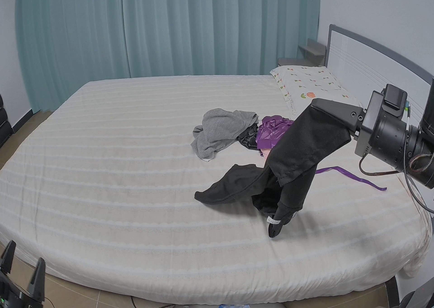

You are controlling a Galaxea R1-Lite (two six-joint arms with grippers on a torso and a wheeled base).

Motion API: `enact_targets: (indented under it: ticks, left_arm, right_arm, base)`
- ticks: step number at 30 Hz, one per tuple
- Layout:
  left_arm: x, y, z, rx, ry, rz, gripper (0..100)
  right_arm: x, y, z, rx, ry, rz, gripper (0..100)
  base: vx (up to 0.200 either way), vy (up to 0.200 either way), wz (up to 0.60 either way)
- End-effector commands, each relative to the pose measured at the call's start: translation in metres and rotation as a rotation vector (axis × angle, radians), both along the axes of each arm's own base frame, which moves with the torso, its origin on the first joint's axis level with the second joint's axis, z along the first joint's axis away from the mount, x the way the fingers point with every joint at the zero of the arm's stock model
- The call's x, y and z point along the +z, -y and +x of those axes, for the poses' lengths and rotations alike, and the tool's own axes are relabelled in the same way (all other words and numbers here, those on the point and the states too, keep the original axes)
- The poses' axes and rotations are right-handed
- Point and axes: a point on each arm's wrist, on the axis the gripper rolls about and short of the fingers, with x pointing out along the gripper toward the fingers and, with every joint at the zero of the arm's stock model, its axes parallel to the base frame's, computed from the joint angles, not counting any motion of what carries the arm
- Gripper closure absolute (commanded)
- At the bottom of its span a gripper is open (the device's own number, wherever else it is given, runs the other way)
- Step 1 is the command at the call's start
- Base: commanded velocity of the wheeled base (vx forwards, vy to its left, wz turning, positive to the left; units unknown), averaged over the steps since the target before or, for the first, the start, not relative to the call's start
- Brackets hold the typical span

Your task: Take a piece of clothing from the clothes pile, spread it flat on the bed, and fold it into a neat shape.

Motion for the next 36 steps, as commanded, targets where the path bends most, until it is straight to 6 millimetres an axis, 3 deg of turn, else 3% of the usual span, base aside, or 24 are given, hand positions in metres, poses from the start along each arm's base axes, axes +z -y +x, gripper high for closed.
enact_targets:
  ticks: [1,4,12,19,25,36]
  left_arm:
    - [0.08,0.001,0.016,-0.087,0.017,-0.113,0]
    - [0.07,0.003,0.037,-0.13,-0.138,-0.08,0]
    - [0.067,0.005,0.073,-0.168,-0.337,-0.088,0]
    - [0.059,0.013,0.104,-0.302,-0.495,-0.088,0]
    - [0.04,0.033,0.161,-0.386,-0.652,-0.068,0]
    - [-0.003,0.076,0.229,-0.486,-0.767,-0.018,0]
  right_arm:
    - [0.003,-0.001,-0.001,0.008,0.008,0.006,100]
    - [0.001,0.0,-0.003,0.008,0.003,0.005,100]
    - [0.007,0.006,-0.011,0.008,0.024,0.018,100]
    - [0.007,0.005,-0.01,0.003,0.024,0.018,100]
    - [0.005,0.006,-0.01,-0.001,0.016,0.013,100]
    - [0.007,0.005,-0.009,-0.003,0.02,0.014,100]
  base:
    - [0.0,0.0,0.0]
    - [0.0,0.0,0.0]
    - [0.0,0.0,0.0]
    - [0.0,0.0,0.0]
    - [0.0,0.0,0.0]
    - [0.0,0.0,0.0]
